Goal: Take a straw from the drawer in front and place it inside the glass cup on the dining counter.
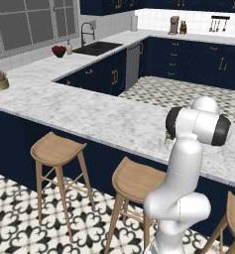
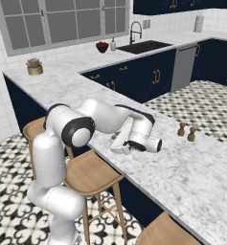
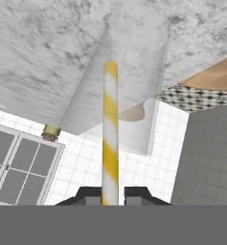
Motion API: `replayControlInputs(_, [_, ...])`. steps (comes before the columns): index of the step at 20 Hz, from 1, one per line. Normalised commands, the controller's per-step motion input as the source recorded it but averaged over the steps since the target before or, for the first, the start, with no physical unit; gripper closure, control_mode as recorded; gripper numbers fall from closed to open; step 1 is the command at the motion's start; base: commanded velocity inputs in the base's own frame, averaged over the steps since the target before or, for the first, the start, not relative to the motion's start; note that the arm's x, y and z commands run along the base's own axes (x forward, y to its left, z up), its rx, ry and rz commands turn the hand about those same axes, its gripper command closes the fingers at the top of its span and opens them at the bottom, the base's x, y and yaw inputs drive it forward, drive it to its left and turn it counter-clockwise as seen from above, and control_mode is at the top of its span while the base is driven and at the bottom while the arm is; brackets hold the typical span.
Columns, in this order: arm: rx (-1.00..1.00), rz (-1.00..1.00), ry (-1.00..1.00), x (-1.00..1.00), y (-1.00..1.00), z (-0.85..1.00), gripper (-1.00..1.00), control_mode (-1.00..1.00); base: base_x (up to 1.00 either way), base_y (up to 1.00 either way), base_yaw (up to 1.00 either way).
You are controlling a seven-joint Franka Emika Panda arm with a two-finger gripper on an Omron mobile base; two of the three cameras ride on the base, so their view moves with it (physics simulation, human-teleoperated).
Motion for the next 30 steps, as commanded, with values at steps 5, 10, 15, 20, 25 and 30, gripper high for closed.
replayControlInputs(5, [0.00, 0.00, -0.08, 0.03, 0.05, 0.00, -1.00, -1.00, 0.00, 0.00, 0.00])
replayControlInputs(10, [0.01, 0.00, -0.05, 0.00, -0.01, 0.24, -1.00, -1.00, 0.00, 0.00, 0.00])
replayControlInputs(15, [0.08, 0.00, -0.03, -0.13, -0.03, 0.95, -1.00, -1.00, 0.00, 0.00, 0.00])
replayControlInputs(20, [-0.39, 0.00, -0.11, -0.72, 0.43, 0.98, -1.00, -1.00, 0.00, 0.00, 0.00])
replayControlInputs(25, [-0.87, 0.00, -0.14, -0.84, 0.99, 0.43, -1.00, -1.00, 0.00, 0.00, 0.00])
replayControlInputs(30, [-0.99, 0.00, -0.12, -0.62, 1.00, 0.02, -1.00, -1.00, 0.00, 0.00, 0.00])
